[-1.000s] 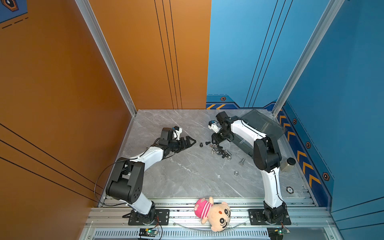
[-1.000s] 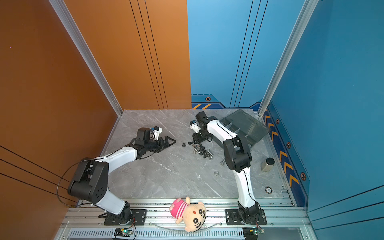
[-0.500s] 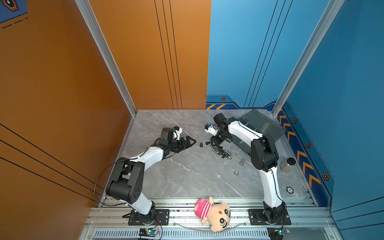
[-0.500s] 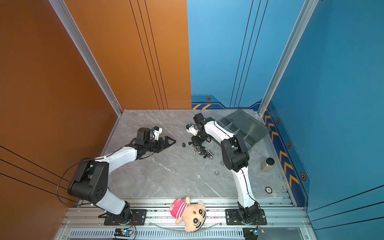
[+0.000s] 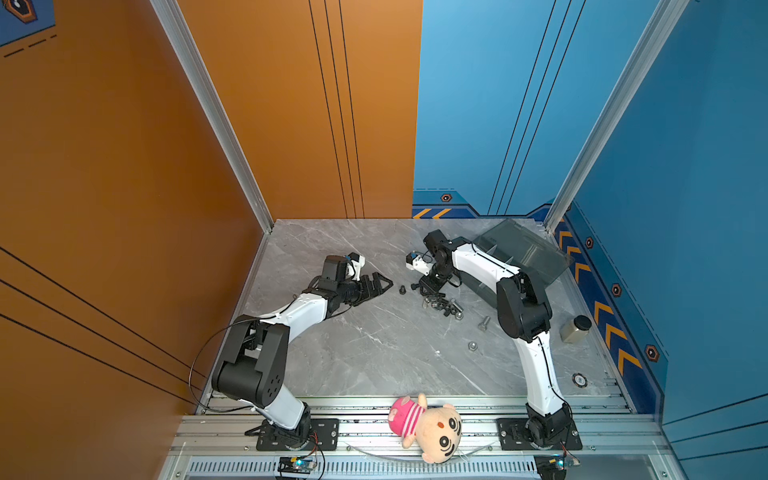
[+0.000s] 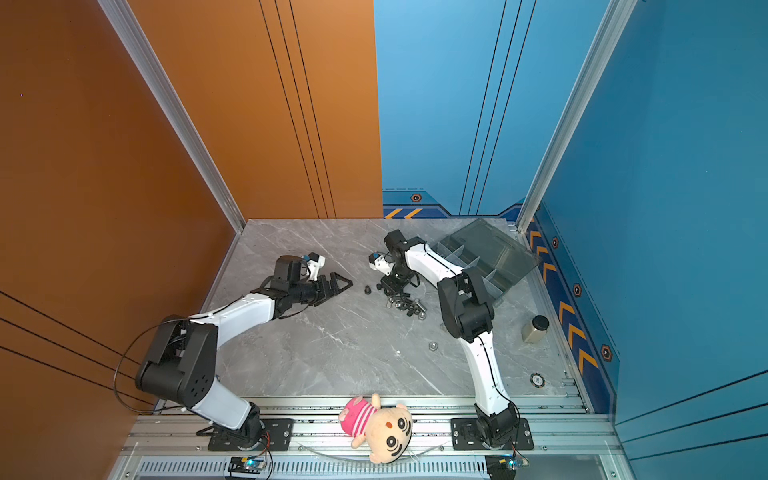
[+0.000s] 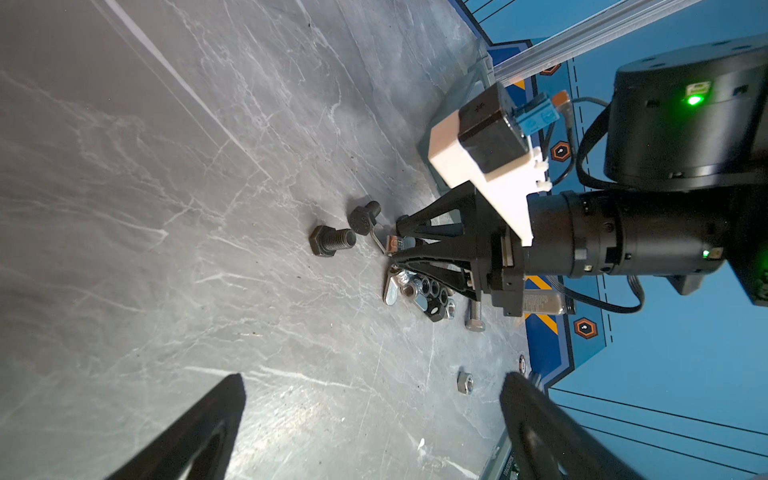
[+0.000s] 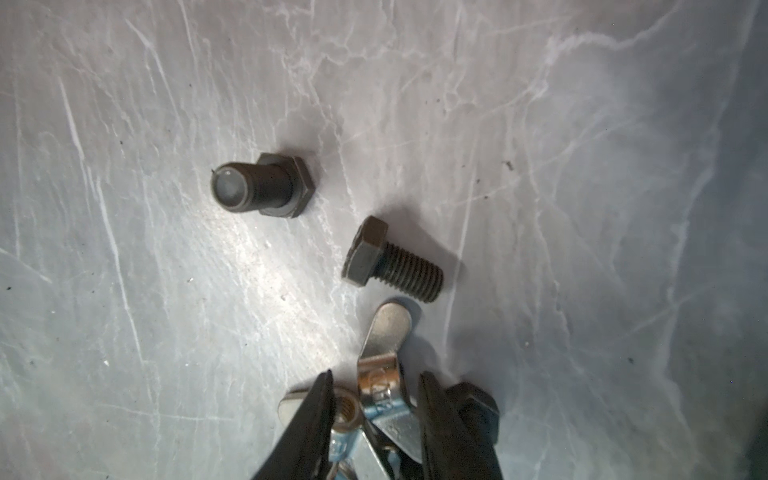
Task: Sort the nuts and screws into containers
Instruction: 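Lower the right gripper onto a silver wing nut in the pile and close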
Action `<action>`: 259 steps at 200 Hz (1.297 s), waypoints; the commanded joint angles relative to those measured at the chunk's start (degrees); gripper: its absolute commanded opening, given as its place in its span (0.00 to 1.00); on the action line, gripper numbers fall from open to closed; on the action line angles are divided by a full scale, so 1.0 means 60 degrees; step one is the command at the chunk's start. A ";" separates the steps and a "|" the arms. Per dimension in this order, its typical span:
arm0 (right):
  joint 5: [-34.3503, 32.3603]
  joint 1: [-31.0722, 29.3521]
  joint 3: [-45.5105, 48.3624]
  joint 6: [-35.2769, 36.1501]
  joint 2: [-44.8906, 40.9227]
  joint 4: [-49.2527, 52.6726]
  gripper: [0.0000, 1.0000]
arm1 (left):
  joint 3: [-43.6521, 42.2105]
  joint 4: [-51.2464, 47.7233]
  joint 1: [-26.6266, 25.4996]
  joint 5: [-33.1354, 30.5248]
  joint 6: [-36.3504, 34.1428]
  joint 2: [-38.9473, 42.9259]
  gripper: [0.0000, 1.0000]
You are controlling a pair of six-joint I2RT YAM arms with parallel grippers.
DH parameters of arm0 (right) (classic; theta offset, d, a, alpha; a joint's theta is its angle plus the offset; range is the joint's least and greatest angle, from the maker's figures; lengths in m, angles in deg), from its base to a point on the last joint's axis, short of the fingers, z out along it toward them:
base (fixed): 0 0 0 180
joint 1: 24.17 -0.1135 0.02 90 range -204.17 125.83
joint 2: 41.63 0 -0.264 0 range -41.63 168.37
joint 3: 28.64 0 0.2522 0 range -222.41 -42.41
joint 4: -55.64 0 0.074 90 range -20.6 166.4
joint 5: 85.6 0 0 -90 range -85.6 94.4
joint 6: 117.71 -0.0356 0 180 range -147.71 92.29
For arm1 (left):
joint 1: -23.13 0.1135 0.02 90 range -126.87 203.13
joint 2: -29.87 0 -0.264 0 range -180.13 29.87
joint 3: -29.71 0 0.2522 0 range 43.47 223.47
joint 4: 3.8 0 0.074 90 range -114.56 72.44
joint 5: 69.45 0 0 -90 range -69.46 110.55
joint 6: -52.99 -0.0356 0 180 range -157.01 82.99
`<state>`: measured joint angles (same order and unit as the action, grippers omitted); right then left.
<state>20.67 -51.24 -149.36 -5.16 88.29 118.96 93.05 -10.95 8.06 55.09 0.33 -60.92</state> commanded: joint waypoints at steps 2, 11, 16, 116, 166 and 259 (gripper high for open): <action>0.0055 -0.0048 -0.0194 0.0154 0.0102 0.0397 0.34 | 0.0072 -0.0066 -0.0037 -0.0132 -0.0165 0.0043 0.98; 0.0006 -0.0046 -0.0169 0.0179 0.0121 0.0441 0.33 | 0.0074 -0.0056 -0.0023 -0.0130 -0.0172 0.0041 0.98; -0.0007 -0.0051 -0.0162 0.0183 0.0122 0.0470 0.32 | 0.0071 -0.0049 -0.0022 -0.0125 -0.0178 0.0043 0.98; -0.0204 -0.0055 0.0102 0.0201 0.0260 0.0471 0.29 | -0.0061 0.0024 -0.0006 -0.0138 -0.0159 0.0094 0.98; -0.0194 -0.0138 0.0273 -0.0066 0.0318 0.0270 0.29 | -0.0098 0.0055 0.0001 -0.0132 -0.0148 0.0119 0.98; -0.0415 -0.0247 0.0468 -0.0512 0.0353 0.0033 0.21 | -0.0243 0.0112 0.0088 -0.0118 -0.0162 0.0218 0.98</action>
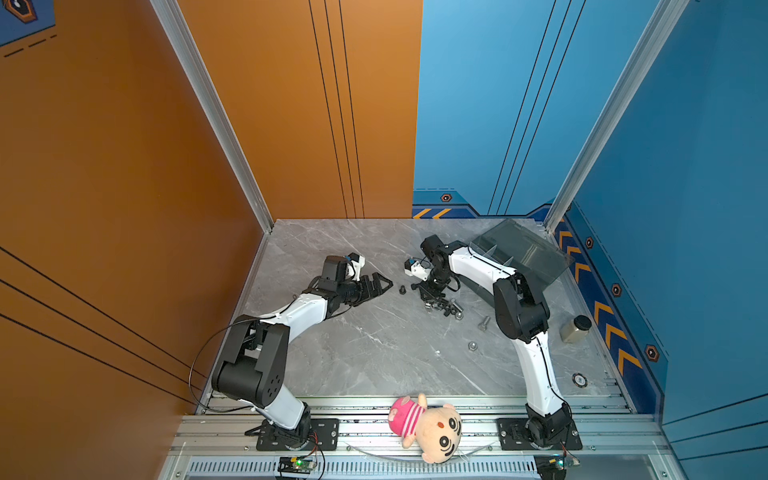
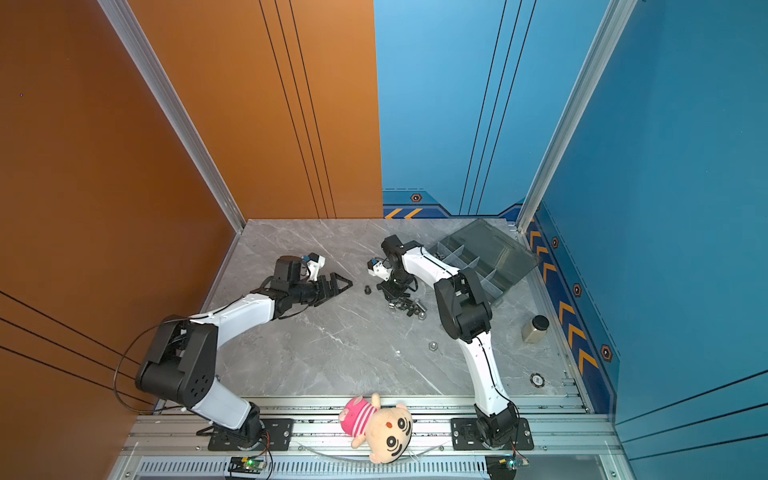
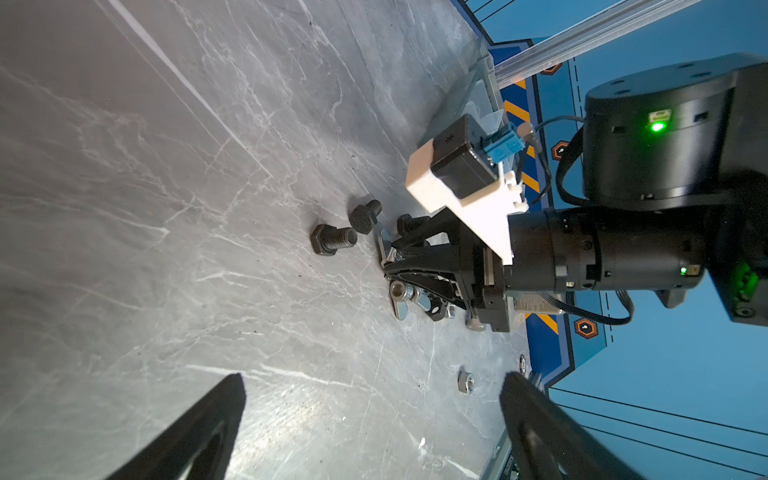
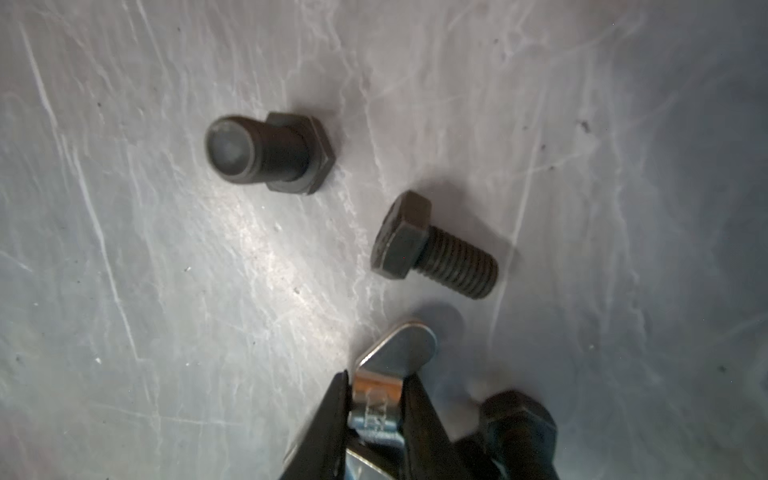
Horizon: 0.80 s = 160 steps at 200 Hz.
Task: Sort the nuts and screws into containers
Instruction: 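Lower the right gripper onto a silver wing nut in the pile and close, then lift the wing nut with the right gripper and carry it over the organizer box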
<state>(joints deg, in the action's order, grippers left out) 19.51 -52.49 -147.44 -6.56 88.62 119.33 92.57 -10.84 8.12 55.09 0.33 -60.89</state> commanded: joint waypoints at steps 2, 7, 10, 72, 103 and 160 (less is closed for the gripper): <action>-0.0231 -0.0037 0.0147 -0.0285 0.0305 -0.0031 0.20 | -0.0165 0.0088 0.0079 -0.0118 -0.0171 0.0215 0.98; -0.0247 -0.0025 0.0147 -0.0317 0.0303 -0.0025 0.19 | -0.0157 0.0109 0.0087 -0.0093 -0.0160 0.0218 0.98; -0.0257 -0.0016 0.0147 -0.0337 0.0305 -0.0030 0.19 | -0.0178 0.0110 0.0101 -0.0091 -0.0161 0.0215 0.98; 0.0311 0.0183 0.0222 -0.0812 0.0064 -0.0199 0.00 | -0.0207 0.0139 0.0142 -0.0059 -0.0159 0.0266 0.98; 0.1195 0.0430 0.0291 -0.1003 -0.0443 -0.0298 0.00 | -0.0195 0.0141 0.0165 -0.0034 -0.0145 0.0282 0.98; 0.2487 0.0914 0.0524 -0.1235 -0.1755 -0.0599 0.00 | -0.0171 0.0227 0.0161 0.0019 -0.0086 0.0220 0.98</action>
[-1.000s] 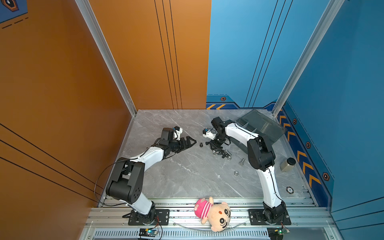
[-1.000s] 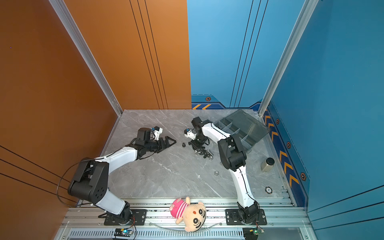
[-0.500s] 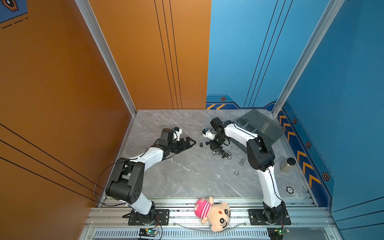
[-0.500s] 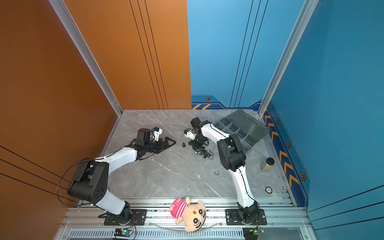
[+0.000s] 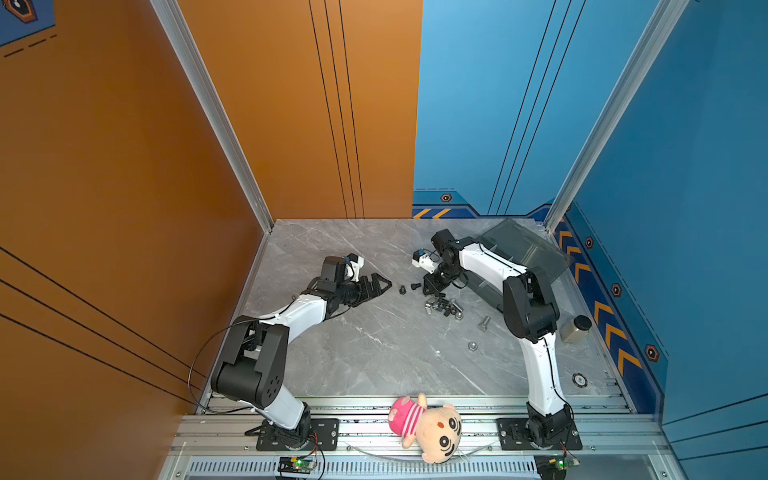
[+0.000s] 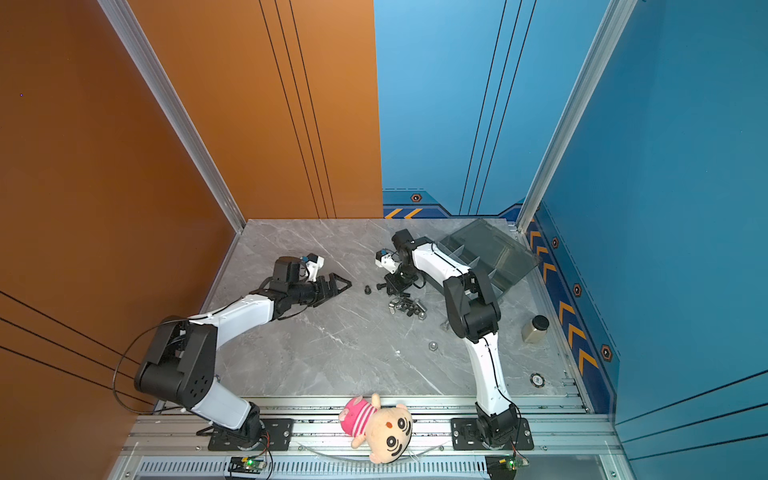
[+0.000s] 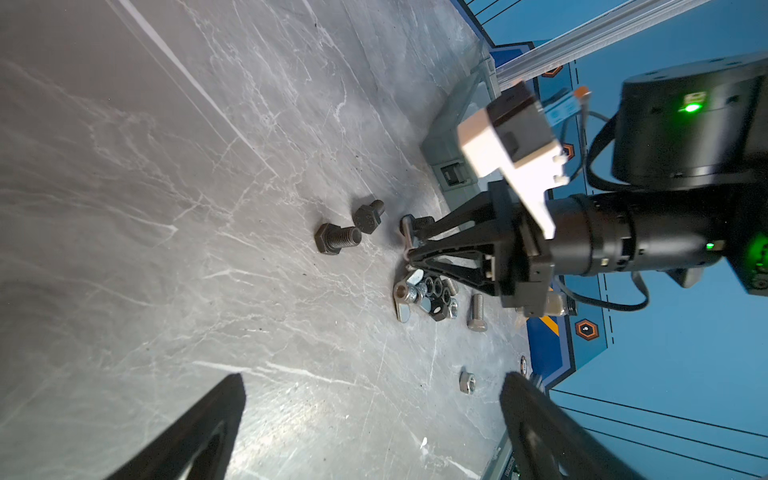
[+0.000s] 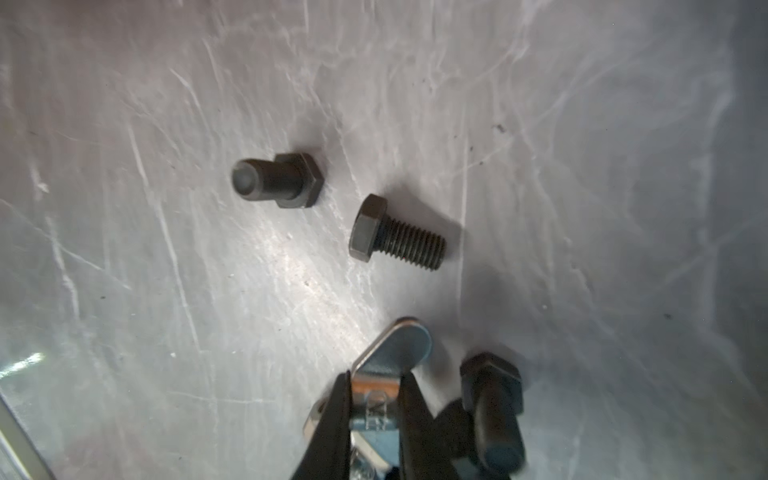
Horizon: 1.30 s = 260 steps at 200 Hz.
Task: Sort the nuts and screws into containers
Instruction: 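Lift the wing nut with the right gripper and carry it over the organizer box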
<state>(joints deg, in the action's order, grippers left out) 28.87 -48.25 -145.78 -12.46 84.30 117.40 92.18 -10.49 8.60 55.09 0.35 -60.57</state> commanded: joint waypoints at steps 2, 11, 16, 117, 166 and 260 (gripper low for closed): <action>0.0978 0.0230 0.0280 -0.0269 -0.1076 -0.0303 0.00 | -0.0105 0.0176 0.0081 0.0015 -0.0086 0.0165 0.98; 0.1115 0.0310 0.0350 -0.0348 -0.1125 -0.0409 0.00 | -0.0096 0.0189 0.0090 0.0032 -0.0077 0.0162 0.98; 0.1149 0.0367 0.0348 -0.0412 -0.1454 -0.0472 0.00 | -0.0091 0.0194 0.0081 0.0032 -0.0074 0.0160 0.98; -0.0732 0.1968 0.0743 -0.2663 -0.2022 -0.2714 0.00 | -0.0079 0.0278 0.0062 0.0104 -0.0020 0.0151 0.98; -0.2671 0.2544 0.0625 -0.3873 -0.1599 -0.3576 0.00 | -0.0127 0.0289 0.0062 0.0078 -0.0004 0.0205 0.98; -0.3535 0.2758 -0.0390 -0.4299 -0.0240 -0.3631 0.00 | -0.0097 0.0271 0.0019 0.0033 0.0027 0.0197 0.98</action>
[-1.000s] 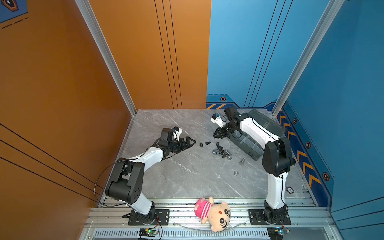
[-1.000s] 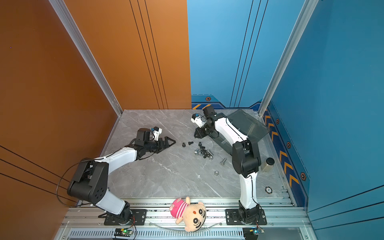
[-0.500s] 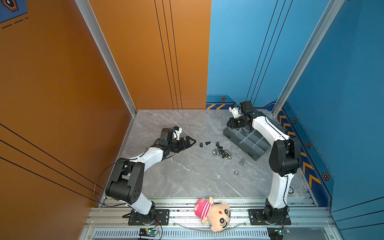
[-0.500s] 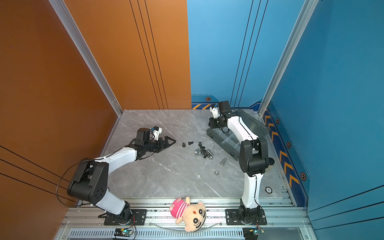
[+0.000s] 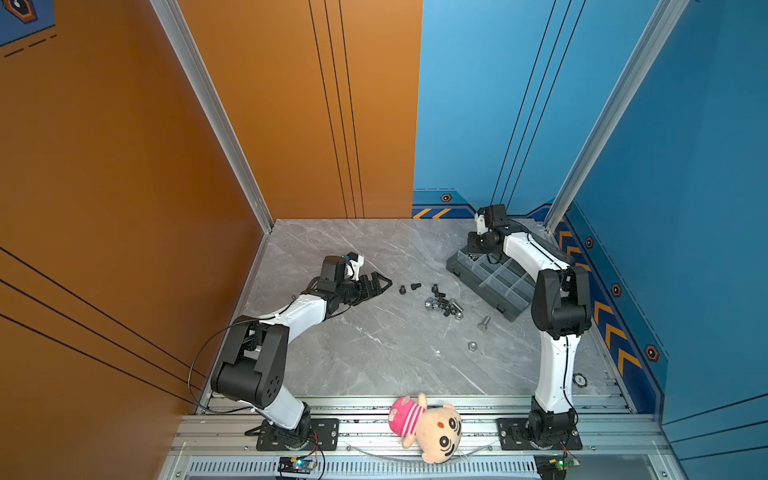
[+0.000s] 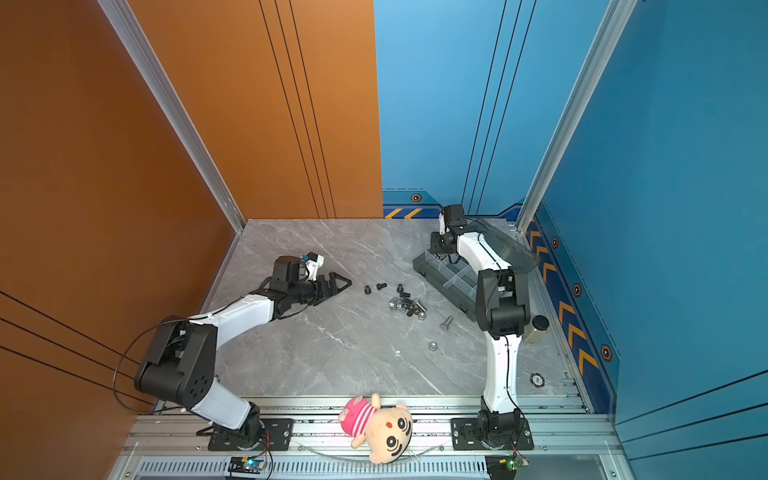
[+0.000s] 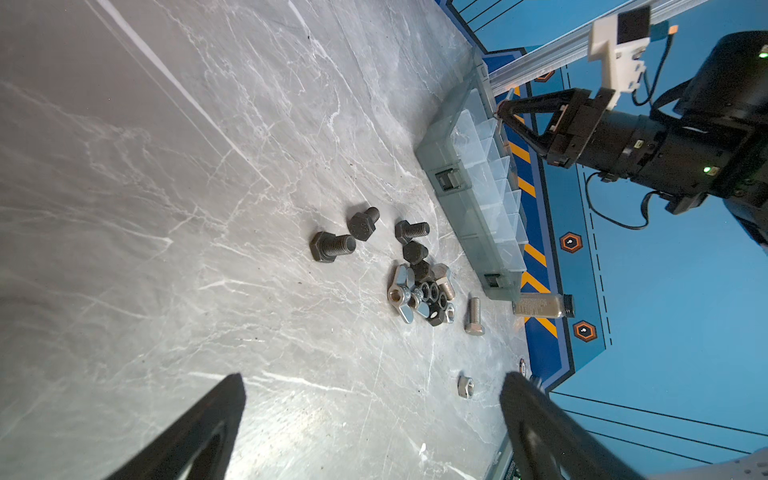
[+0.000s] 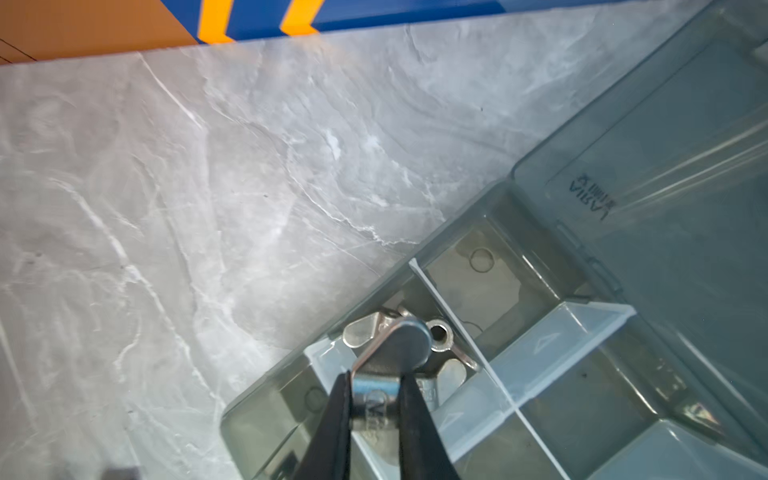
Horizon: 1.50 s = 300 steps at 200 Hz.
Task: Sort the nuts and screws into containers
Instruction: 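Lift the wing nut with the right gripper and carry it over the organizer box, then open the right gripper to drop the wing nut into the compartment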
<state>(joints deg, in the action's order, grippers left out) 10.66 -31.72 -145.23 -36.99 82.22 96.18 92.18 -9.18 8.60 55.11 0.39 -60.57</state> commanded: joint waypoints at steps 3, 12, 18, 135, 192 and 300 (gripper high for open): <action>-0.0509 0.0007 -0.0504 -0.0200 0.0152 -0.0078 0.00 | -0.0104 0.0051 0.0018 0.0031 0.0020 0.0192 0.98; -0.0577 0.0007 -0.0548 -0.0209 0.0217 -0.0009 0.00 | -0.0094 0.0045 0.0013 0.0037 0.0020 0.0189 0.98; -0.0611 0.0011 -0.0556 -0.0204 0.0250 0.0016 0.00 | -0.0089 0.0046 0.0013 0.0026 0.0020 0.0177 0.98; -0.0692 -0.0057 -0.0182 -0.0211 0.0375 0.0181 0.05 | -0.0104 0.0042 -0.0009 0.0011 -0.0004 0.0201 0.98; -0.0722 -0.0074 0.0269 -0.0211 0.0272 0.0223 0.13 | -0.0100 -0.0003 -0.0011 -0.0006 -0.0037 0.0190 0.98; -0.0701 -0.0066 0.0394 -0.0153 -0.0196 0.0506 0.41 | -0.0098 0.0004 0.0004 0.0010 -0.0053 0.0213 0.98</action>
<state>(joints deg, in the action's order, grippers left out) 7.16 -32.05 -143.70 -37.88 84.16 96.79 92.18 -9.20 8.58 55.11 0.37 -60.57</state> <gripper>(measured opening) 0.402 0.976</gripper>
